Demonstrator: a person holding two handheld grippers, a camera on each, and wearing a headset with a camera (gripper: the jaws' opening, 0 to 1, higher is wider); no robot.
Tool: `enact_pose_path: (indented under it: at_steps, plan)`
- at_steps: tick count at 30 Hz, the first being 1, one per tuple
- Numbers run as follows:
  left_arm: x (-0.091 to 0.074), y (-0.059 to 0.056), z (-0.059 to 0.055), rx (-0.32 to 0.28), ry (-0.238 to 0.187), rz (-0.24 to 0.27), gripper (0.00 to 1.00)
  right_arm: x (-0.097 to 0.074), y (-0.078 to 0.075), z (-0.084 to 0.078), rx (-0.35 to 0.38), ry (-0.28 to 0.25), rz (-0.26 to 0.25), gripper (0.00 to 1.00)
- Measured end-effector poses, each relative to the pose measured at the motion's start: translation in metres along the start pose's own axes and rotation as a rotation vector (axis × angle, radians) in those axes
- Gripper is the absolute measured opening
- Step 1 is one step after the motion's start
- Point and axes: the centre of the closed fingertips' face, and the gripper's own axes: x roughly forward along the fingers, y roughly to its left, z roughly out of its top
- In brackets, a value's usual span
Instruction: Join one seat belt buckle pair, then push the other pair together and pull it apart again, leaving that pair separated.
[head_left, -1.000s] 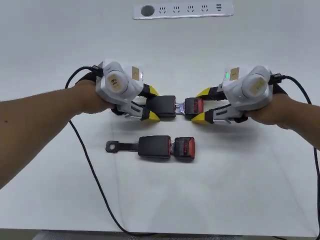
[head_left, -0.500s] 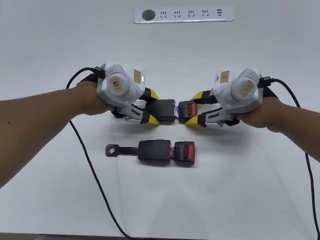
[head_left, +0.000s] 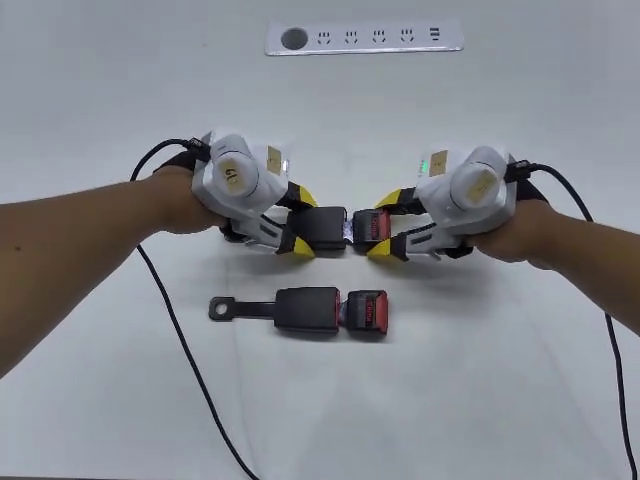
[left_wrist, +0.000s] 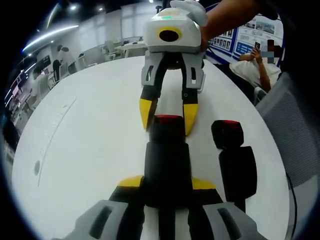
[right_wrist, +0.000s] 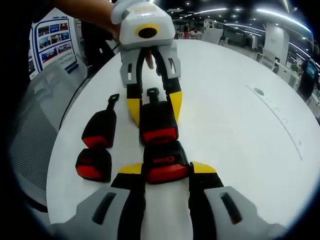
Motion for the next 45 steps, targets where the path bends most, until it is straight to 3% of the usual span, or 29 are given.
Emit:
enact_pose_path:
  at_steps: [45]
  plan:
    - [0.0026,0.003,-0.0039,0.041,0.033,-0.016,0.34,-0.0015,-0.0004,-0.0027,-0.019,0.048,-0.018,0.32]
